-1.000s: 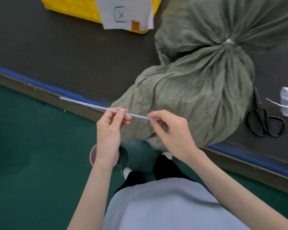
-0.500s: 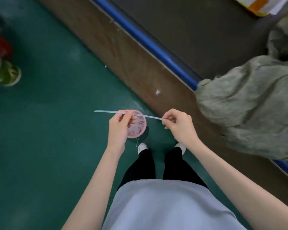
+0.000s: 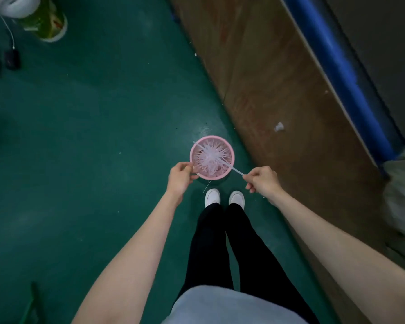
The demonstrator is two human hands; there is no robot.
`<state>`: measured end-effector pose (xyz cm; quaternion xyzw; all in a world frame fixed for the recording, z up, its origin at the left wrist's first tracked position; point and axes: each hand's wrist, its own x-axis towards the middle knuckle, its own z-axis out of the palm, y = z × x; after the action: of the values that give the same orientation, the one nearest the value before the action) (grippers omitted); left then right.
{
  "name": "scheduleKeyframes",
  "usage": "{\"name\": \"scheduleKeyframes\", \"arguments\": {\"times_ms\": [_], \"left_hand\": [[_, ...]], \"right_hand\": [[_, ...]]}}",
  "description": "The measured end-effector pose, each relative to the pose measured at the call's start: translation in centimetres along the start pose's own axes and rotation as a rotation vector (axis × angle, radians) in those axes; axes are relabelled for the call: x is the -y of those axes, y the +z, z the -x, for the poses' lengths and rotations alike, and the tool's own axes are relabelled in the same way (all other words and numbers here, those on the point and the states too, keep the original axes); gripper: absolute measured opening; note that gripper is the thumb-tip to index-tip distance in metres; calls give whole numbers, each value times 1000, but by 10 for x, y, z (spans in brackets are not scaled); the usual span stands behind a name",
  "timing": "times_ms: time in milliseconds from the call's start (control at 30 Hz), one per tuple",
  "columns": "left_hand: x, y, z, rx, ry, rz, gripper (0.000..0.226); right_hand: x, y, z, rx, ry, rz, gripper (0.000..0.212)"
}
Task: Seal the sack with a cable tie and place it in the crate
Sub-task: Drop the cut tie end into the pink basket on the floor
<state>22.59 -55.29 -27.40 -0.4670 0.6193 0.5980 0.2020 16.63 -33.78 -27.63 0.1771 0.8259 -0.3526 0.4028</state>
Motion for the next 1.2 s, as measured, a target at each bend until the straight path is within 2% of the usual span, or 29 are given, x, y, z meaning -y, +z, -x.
{"name": "scheduleKeyframes", "arguments": {"times_ms": [267, 400, 567, 667, 833, 967, 1200], "left_hand": [[87, 28, -123, -74, -44, 84, 20], [128, 50, -183, -72, -58, 96, 24], [172, 71, -236, -83, -77, 96, 26], [183, 76, -245, -91, -72, 106, 23], [182, 76, -238, -110, -64, 107, 21], [159, 70, -206, -107, -43, 71, 22], [78, 49, -87, -69, 43, -20, 22]], "right_hand": [[-49, 81, -161, -22, 87, 83, 23], [-82, 124, -234, -45, 117, 168, 15], [-112, 166, -304, -62, 50, 263, 19], [-115, 181, -325, -66, -6, 264, 15], [-104, 181, -316, -8, -29, 231, 17], [-94, 157, -281, -13, -58, 158, 4], [-47, 74, -137, 14, -217, 33, 19]]}}
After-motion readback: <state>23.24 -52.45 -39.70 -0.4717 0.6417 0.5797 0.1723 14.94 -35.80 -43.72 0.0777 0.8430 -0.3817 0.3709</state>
